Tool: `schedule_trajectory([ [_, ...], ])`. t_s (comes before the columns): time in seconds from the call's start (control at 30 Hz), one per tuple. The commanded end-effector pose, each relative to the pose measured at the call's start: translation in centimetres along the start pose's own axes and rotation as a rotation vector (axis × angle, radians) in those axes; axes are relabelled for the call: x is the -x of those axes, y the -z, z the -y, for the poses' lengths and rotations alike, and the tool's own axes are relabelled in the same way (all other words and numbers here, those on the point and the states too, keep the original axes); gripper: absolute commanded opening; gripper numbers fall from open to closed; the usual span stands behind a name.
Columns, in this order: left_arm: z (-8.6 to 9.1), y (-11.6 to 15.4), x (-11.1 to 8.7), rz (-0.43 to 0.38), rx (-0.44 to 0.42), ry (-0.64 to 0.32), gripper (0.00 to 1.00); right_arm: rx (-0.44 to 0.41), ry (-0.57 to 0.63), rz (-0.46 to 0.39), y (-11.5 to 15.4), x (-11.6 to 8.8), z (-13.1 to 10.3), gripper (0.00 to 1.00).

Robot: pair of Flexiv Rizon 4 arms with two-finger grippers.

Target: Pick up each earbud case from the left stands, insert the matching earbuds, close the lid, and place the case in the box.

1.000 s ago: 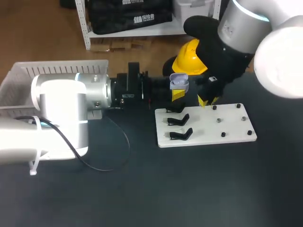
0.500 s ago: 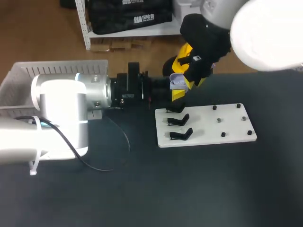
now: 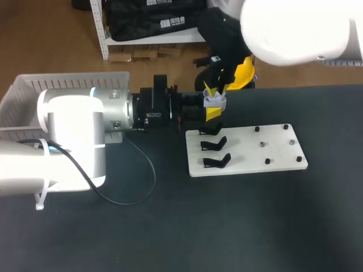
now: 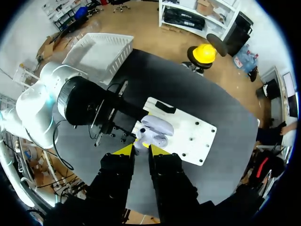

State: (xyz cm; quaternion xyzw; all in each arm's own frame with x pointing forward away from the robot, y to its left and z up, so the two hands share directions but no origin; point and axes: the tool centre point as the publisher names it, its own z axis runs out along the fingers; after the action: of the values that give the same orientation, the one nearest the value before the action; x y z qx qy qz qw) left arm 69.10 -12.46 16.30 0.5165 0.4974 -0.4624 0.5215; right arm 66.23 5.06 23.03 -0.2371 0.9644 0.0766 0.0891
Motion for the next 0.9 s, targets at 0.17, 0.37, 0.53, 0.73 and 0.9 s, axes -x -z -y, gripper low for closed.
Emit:
schedule_trajectory([
  [0.17, 0.2, -0.1, -0.1, 0.005, 0.010, -0.005, 0.00, -0.001, 0.011, 0.003, -0.6, 0.5, -0.2, 0.00],
  [0.37, 0.2, -0.1, -0.1, 0.005, 0.010, -0.005, 0.00, 0.001, 0.010, -0.002, -1.0, 0.5, -0.3, 0.00],
  [0.53, 0.2, -0.1, -0.1, 0.005, 0.010, -0.005, 0.00, 0.003, 0.017, 0.005, -0.9, 0.5, -0.4, 0.00],
  [0.73, 0.2, -0.1, -0.1, 0.005, 0.010, -0.005, 0.00, 0.003, 0.034, -0.007, -1.4, 0.5, -0.4, 0.00],
  [0.9, 0.2, -0.1, -0.1, 0.005, 0.010, -0.005, 0.00, 0.004, 0.041, -0.011, -1.5, 0.5, -0.2, 0.00],
])
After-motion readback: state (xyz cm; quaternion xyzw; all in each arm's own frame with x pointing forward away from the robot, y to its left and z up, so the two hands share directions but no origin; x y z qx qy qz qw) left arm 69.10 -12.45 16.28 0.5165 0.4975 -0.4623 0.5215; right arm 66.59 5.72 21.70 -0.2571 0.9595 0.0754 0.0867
